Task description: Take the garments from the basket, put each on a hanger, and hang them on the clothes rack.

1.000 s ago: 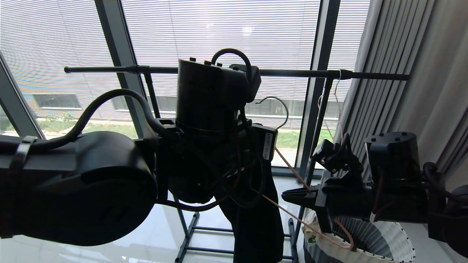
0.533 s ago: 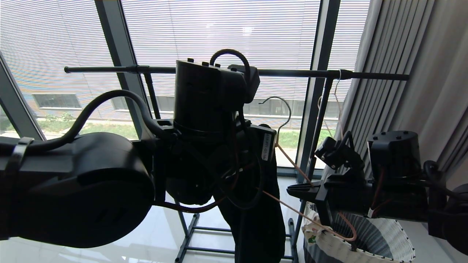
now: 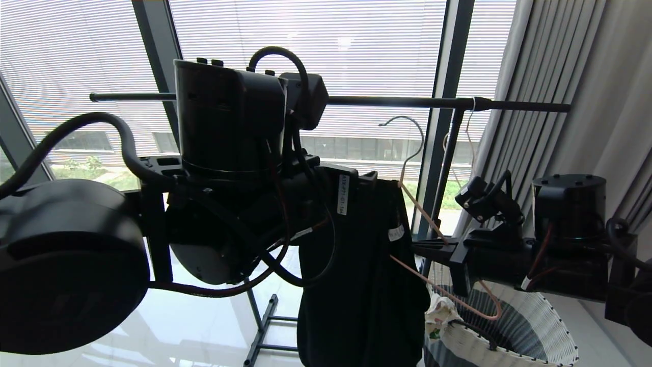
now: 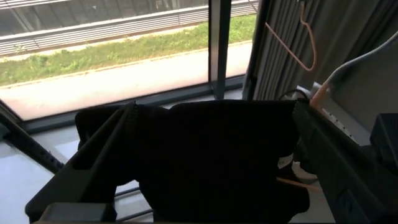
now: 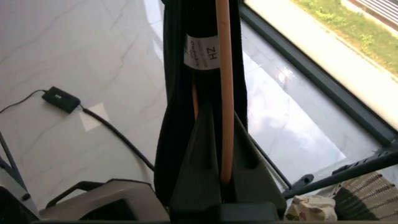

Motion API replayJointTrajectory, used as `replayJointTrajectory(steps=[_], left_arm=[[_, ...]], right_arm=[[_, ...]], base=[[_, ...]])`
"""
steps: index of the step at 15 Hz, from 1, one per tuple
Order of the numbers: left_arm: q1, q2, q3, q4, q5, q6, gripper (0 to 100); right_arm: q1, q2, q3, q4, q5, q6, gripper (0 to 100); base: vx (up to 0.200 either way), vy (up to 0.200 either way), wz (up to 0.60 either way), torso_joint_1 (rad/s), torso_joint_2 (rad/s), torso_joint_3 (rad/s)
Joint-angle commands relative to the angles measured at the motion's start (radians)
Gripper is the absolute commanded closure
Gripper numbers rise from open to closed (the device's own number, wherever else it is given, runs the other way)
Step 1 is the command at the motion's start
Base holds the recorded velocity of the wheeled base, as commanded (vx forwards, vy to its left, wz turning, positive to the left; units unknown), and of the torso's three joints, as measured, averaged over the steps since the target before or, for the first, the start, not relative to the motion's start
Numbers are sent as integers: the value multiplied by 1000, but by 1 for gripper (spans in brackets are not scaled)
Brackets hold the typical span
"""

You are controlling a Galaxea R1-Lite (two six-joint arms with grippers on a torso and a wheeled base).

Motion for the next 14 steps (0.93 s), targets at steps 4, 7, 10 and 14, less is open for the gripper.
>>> replayJointTrajectory(steps=[4,7,10,14], left_arm=[[57,-147,180,0,-125,109,0],[133,-256,325,1,-484,254,0],[139,-320,469,0,-589,366,0],[108,-318,508,0,-628,381,0]], right_arm=[[-56,-68,78,4,68,-91,100],[-51,-73,157,7,119,-243,100],[-36,-91,157,134,188,-350,100],[-24,-119,121,266,215,-446,100]], base=[[0,0,0,0,0,0],[0,0,0,0,0,0],[0,0,0,0,0,0],[0,0,0,0,0,0]])
